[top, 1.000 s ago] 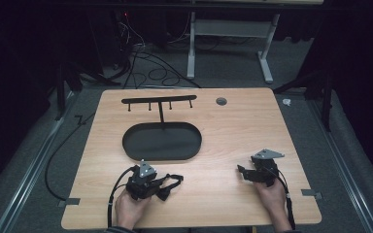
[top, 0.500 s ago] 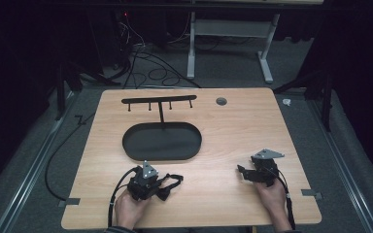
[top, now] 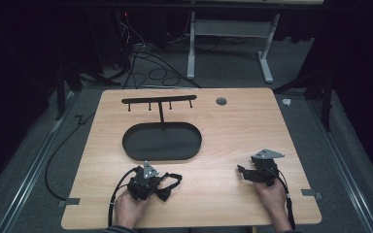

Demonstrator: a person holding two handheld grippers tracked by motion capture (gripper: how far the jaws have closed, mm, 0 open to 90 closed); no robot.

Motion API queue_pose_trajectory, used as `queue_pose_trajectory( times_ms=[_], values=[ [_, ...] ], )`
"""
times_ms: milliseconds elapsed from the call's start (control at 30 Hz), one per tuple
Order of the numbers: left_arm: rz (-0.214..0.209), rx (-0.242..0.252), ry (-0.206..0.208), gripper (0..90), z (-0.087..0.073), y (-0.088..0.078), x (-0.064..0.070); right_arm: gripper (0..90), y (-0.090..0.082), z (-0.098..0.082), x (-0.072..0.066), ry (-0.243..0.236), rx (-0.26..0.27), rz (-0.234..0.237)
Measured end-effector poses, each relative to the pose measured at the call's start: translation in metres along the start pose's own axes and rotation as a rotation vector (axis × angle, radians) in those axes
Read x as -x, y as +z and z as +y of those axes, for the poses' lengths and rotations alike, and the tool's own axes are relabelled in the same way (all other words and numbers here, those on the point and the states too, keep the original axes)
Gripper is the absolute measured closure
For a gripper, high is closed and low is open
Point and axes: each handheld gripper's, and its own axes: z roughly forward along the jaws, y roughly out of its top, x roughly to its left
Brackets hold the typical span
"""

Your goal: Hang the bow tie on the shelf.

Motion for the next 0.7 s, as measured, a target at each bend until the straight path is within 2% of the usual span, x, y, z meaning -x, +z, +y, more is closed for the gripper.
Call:
queue_pose_trajectory(
  times_ms=[267, 433, 700],
  values=[
    [0.002, 0.009, 0.005, 88.1, 0.0, -0.002, 0.0, 31.2, 0.0, 0.0, 0.0, 0.0, 0.001, -0.001],
    [-0.013, 0.061, -0.025, 88.2, 0.001, -0.013, -0.003, 31.1, 0.0, 0.0, 0.0, 0.0, 0.0, 0.0],
    [-0.026, 0.108, -0.043, 88.2, 0.005, -0.024, -0.005, 31.2, 0.0, 0.0, 0.0, 0.001, 0.0, 0.0]
  ],
)
